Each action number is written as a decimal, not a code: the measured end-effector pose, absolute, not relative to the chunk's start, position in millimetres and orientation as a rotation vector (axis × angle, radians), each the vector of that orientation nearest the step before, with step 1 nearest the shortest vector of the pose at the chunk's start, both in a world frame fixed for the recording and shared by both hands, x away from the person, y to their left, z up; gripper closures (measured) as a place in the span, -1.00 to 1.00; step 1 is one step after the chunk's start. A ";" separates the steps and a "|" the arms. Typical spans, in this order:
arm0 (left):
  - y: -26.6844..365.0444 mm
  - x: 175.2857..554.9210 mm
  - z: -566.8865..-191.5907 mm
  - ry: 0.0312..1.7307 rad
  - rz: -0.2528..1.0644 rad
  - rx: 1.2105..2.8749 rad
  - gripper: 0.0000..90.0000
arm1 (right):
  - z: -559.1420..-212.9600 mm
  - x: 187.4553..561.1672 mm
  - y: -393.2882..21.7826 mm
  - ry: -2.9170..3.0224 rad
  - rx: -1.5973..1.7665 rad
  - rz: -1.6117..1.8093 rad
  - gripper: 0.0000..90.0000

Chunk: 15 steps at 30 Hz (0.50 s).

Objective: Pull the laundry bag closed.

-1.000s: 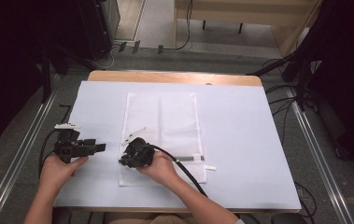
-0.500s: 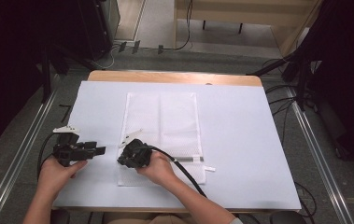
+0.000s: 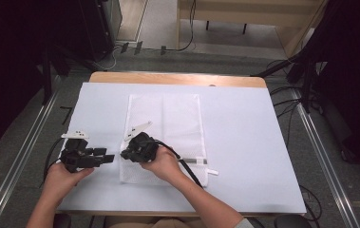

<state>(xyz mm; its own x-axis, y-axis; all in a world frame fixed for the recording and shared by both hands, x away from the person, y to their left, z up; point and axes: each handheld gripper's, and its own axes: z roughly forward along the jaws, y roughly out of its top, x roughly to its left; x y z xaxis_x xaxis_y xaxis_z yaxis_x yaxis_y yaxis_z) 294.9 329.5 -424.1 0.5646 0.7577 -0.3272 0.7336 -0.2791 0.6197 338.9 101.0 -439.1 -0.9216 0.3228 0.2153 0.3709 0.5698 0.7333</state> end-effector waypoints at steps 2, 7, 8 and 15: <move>325.8 295.4 -424.5 1.178 0.026 2.041 0.02 | -435.9 339.8 101.0 -2.731 -0.597 -1.295 0.96; 317.4 296.1 -426.9 1.134 0.009 2.077 0.03 | -430.3 340.7 100.0 -2.726 -0.598 -1.312 0.96; 315.3 296.7 -427.6 1.131 0.004 2.083 0.03 | -428.7 341.7 99.2 -2.720 -0.603 -1.320 0.96; 301.4 301.3 -432.8 1.097 -0.039 2.122 0.07 | -419.9 341.4 97.9 -2.695 -0.597 -1.335 0.96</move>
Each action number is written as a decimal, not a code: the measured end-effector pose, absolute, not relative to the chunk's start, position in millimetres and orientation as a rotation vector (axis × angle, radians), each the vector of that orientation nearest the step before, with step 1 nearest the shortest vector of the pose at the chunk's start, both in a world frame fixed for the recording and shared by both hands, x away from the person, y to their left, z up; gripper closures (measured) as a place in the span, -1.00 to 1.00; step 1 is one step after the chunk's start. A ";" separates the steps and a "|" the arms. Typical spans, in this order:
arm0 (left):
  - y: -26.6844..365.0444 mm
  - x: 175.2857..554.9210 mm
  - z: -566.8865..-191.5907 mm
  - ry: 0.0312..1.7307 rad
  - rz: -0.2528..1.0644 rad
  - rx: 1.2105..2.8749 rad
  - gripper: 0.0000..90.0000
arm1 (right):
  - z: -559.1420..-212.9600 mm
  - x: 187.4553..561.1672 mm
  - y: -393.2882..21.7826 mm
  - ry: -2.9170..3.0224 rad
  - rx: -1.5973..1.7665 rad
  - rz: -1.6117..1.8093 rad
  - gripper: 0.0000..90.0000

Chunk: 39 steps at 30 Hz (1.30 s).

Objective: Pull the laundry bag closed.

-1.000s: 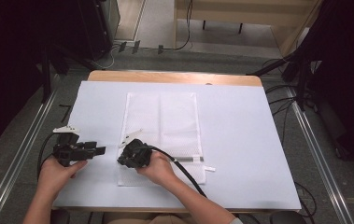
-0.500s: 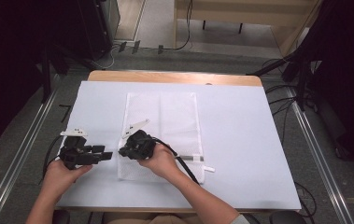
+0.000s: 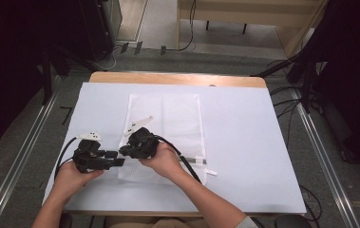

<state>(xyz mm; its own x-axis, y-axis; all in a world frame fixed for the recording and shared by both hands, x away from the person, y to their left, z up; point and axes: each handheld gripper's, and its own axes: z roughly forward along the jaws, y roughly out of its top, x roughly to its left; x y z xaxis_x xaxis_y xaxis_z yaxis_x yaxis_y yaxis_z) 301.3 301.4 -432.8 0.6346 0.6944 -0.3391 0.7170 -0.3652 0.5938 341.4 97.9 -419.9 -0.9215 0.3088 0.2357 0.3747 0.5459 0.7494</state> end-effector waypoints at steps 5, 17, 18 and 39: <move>295.8 303.9 -434.8 1.071 -0.040 2.151 0.19 | -416.1 339.2 98.4 -2.659 -0.578 -1.349 0.96; 296.0 304.8 -434.6 1.020 -0.046 2.175 0.61 | -416.3 338.5 93.8 -2.648 -0.533 -1.322 0.96; 295.7 305.1 -434.7 1.020 -0.046 2.174 0.61 | -416.5 338.8 93.7 -2.645 -0.533 -1.322 0.96; 294.8 309.1 -432.1 1.031 -0.123 2.183 0.97 | -426.5 341.7 90.5 -2.639 -0.550 -1.334 0.97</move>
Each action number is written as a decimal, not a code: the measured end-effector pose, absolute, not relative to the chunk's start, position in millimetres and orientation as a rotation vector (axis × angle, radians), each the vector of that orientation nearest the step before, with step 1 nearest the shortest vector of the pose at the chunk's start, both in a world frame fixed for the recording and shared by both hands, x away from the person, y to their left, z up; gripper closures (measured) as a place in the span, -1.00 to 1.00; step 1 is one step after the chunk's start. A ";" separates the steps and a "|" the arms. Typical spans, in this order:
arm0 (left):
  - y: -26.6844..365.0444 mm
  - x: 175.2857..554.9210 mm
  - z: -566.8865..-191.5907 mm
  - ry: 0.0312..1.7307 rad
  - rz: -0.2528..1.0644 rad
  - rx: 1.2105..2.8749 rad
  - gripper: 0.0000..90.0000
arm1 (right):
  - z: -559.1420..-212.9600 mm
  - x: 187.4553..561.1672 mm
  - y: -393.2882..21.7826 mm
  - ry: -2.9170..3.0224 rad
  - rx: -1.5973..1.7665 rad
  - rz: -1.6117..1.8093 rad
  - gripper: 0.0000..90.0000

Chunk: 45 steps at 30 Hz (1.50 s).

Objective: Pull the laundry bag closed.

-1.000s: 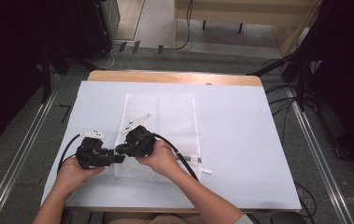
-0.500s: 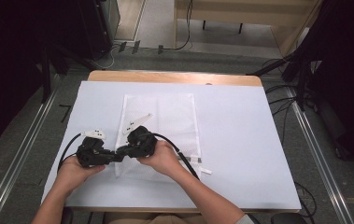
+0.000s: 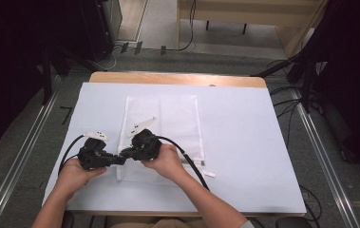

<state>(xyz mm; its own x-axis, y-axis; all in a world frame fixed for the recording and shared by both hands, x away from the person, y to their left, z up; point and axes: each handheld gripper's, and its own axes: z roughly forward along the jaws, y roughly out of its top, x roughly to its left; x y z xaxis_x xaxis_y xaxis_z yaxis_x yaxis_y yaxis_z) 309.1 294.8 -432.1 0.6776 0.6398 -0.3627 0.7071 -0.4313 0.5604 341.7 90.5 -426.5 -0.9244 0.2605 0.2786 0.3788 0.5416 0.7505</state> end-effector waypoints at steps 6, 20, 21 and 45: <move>293.8 306.2 -431.0 1.036 -0.092 2.206 0.97 | -435.6 345.0 83.1 -2.628 -0.551 -1.351 0.97; 291.6 306.4 -430.6 1.022 -0.097 2.204 0.96 | -439.7 348.0 67.8 -2.657 -0.487 -1.367 0.97; 291.3 305.9 -430.8 1.022 -0.092 2.210 0.96 | -440.4 348.2 67.9 -2.660 -0.496 -1.362 0.97; 297.6 305.4 -432.5 1.030 -0.125 2.183 0.96 | -443.9 345.9 49.9 -2.670 -0.554 -1.309 0.97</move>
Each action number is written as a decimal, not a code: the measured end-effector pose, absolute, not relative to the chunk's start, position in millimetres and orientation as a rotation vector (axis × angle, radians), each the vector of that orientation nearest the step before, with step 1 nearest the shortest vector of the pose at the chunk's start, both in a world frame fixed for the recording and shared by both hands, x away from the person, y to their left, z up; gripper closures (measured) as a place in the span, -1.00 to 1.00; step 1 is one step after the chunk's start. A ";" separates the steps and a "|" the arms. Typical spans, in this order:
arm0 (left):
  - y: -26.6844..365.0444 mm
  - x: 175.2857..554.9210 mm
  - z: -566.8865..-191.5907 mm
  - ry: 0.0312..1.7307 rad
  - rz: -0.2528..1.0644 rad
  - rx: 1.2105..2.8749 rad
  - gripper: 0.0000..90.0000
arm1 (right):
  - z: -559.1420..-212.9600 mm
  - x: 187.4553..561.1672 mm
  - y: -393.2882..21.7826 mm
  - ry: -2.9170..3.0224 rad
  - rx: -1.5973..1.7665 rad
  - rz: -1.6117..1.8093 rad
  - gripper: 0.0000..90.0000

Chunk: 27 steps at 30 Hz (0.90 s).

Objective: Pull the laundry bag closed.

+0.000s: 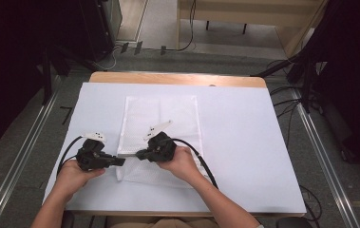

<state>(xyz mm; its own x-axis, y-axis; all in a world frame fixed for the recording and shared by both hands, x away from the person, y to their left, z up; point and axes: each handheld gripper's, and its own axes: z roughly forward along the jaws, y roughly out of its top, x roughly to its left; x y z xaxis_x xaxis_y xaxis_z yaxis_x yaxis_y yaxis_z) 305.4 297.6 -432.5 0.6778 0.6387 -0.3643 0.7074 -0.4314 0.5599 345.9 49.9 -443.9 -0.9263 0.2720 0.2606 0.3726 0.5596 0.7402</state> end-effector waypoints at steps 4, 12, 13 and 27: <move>296.3 306.0 -432.3 1.040 -0.142 2.171 0.96 | -443.2 345.1 48.1 -2.684 -0.551 -1.310 0.97; 297.9 306.1 -431.1 1.037 -0.140 2.160 0.96 | -438.1 346.9 38.6 -2.674 -0.573 -1.304 0.97; 298.1 305.9 -431.0 1.036 -0.140 2.161 0.96 | -437.5 346.3 39.0 -2.679 -0.567 -1.304 0.97; 295.4 303.6 -432.2 1.024 -0.121 2.197 0.96 | -442.3 347.3 33.7 -2.696 -0.578 -1.272 0.97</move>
